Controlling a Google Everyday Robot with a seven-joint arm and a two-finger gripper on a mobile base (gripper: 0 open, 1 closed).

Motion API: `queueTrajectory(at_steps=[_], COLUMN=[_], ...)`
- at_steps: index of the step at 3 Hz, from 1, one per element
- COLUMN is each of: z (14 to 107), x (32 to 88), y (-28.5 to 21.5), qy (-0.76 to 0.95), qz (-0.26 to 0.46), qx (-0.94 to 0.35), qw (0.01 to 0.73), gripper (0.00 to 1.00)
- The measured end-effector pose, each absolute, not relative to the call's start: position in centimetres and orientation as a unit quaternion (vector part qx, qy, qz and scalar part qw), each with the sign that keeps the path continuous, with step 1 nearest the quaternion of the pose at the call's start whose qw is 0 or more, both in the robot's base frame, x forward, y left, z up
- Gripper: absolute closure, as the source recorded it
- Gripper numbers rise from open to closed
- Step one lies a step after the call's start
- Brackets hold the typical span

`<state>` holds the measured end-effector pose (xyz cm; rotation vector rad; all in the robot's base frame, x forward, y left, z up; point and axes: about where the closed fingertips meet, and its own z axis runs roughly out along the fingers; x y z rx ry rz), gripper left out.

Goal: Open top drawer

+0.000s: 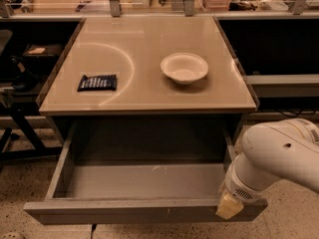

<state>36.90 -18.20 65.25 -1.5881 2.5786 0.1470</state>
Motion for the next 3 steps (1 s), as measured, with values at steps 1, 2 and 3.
queueTrajectory(at_steps=[1, 2, 3], z=[65.3, 65.3, 65.3], x=[36.2, 35.2, 35.2], y=[-18.4, -18.6, -18.3], qy=[0.853, 0.858, 0.858], qz=[0.047, 0.049, 0.049], qx=[-0.518, -0.510, -0.510], qw=[0.051, 0.044, 0.044], gripper=[1.00, 1.00, 1.00])
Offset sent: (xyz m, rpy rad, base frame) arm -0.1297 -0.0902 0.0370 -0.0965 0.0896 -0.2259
